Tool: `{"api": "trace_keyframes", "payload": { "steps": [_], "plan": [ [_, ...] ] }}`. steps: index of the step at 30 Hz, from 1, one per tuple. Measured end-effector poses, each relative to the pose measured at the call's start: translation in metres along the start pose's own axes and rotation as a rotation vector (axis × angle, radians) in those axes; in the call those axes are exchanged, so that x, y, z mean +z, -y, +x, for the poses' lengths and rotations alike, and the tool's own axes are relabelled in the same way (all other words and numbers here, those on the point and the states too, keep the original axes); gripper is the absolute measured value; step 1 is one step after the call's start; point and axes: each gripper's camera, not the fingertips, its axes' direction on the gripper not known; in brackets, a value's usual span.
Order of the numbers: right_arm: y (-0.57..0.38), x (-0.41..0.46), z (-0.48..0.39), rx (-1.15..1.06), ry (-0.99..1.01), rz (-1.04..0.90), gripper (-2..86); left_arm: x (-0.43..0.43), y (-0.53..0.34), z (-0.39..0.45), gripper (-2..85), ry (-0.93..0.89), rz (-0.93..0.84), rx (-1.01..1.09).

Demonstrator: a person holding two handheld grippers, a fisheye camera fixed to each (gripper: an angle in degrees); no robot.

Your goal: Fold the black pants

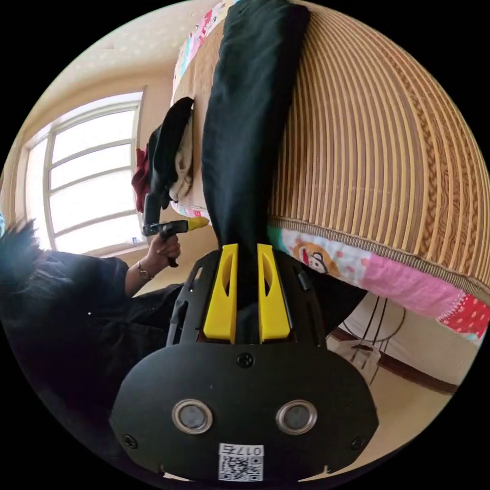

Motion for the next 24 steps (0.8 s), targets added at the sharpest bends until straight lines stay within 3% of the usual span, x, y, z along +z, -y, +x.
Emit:
{"api": "trace_keyframes", "payload": {
  "steps": [2, 6, 10, 13, 15, 19, 24],
  "plan": [
    [0.009, -0.027, 0.023, 0.031, 0.107, 0.147, 10.0, -0.012, 0.020, 0.004, 12.5, -0.019, 0.090, 0.054],
    [0.047, -0.030, 0.045, 0.029, 0.142, 0.185, 12.9, -0.008, 0.068, 0.011, 14.3, -0.034, 0.094, 0.134],
    [0.088, 0.013, 0.045, -0.005, 0.313, 0.012, 9.2, 0.034, 0.110, 0.009, 8.2, -0.057, -0.115, 0.081],
    [0.077, -0.001, 0.000, -0.080, 0.270, 0.057, 3.4, 0.041, 0.102, 0.020, 5.9, -0.199, -0.165, 0.080],
    [0.053, -0.034, -0.056, -0.230, 0.241, 0.147, 1.8, 0.015, 0.080, 0.057, 5.3, -0.267, -0.095, 0.229],
    [-0.007, -0.130, -0.187, -0.592, 0.406, 0.298, 0.7, -0.076, 0.011, 0.183, 5.1, -0.485, 0.090, 0.592],
    [-0.061, -0.228, -0.336, -0.994, 0.312, 0.426, 0.8, -0.158, -0.058, 0.361, 5.2, -0.373, 0.241, 1.019]
  ]
}}
